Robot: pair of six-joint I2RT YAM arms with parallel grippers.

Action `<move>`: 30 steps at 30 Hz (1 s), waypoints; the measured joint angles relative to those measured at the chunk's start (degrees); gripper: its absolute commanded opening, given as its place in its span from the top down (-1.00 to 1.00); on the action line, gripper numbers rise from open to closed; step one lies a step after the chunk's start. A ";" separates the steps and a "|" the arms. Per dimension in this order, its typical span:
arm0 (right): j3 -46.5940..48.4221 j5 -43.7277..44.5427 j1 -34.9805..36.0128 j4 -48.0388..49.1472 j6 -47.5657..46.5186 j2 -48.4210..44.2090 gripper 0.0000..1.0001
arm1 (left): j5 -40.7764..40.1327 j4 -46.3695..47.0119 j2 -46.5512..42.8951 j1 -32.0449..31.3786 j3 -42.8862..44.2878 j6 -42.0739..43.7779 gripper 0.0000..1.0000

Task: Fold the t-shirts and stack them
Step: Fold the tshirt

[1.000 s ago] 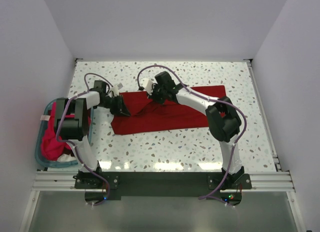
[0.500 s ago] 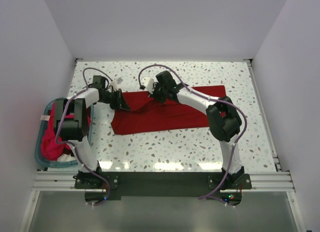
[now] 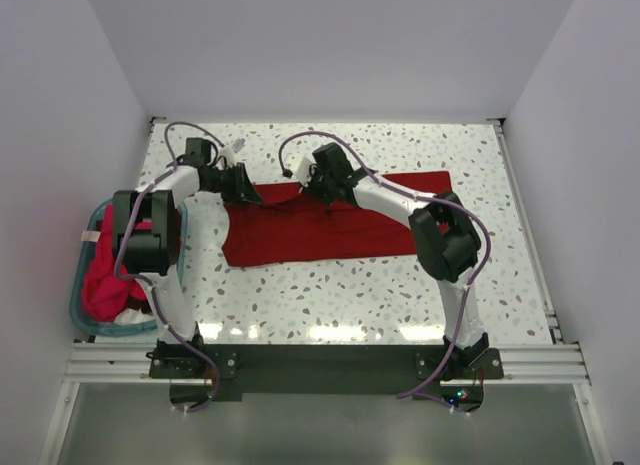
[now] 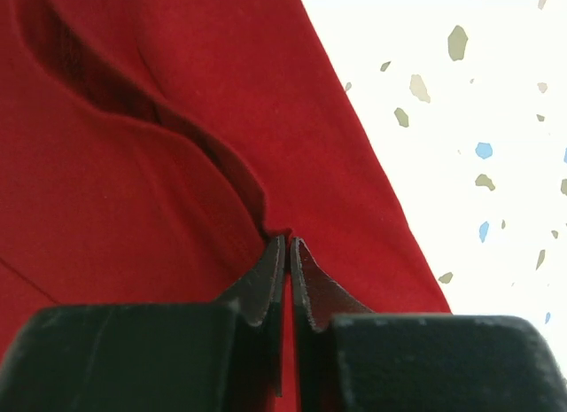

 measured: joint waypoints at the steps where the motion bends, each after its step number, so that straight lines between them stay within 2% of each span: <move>1: 0.00 0.33 -0.02 0.11 0.07 0.35 0.75 | 0.04 0.35 0.70 0.00 0.37 -0.48 0.49; 2: 0.02 0.66 -0.04 0.13 0.15 0.83 0.63 | 0.02 0.79 1.46 0.00 0.72 -1.16 0.46; 3: 0.07 1.11 -0.04 0.09 0.28 1.33 0.42 | 0.02 0.96 2.01 0.00 1.07 -1.57 0.43; 5: 0.22 1.86 -0.09 0.07 0.39 2.36 0.35 | 0.02 1.29 3.17 0.00 2.03 -2.49 0.41; 9: 0.24 3.87 -0.22 -0.55 0.85 3.41 -0.05 | 0.07 2.75 3.98 0.00 3.56 -3.17 0.26; 10: 0.24 4.55 -0.26 -0.61 1.09 3.41 -0.08 | 0.11 3.34 3.89 0.00 3.63 -3.30 0.25; 16: 0.76 6.08 -1.38 -1.97 2.29 3.02 -0.10 | -1.03 4.37 -0.02 0.28 2.23 -1.31 0.22; 21: 1.55 5.42 -5.33 -8.02 2.34 -0.13 0.01 | -6.71 -1.60 -4.68 -0.85 1.90 7.43 0.17; 24: 4.42 4.39 -9.92 -12.44 1.79 -1.07 0.10 | -12.20 -4.44 -7.39 -4.61 -0.26 12.70 0.17; 30: 14.25 3.02 -20.31 -22.10 -0.48 1.92 0.30 | -20.13 -8.46 -10.12 -13.03 -6.19 16.83 0.28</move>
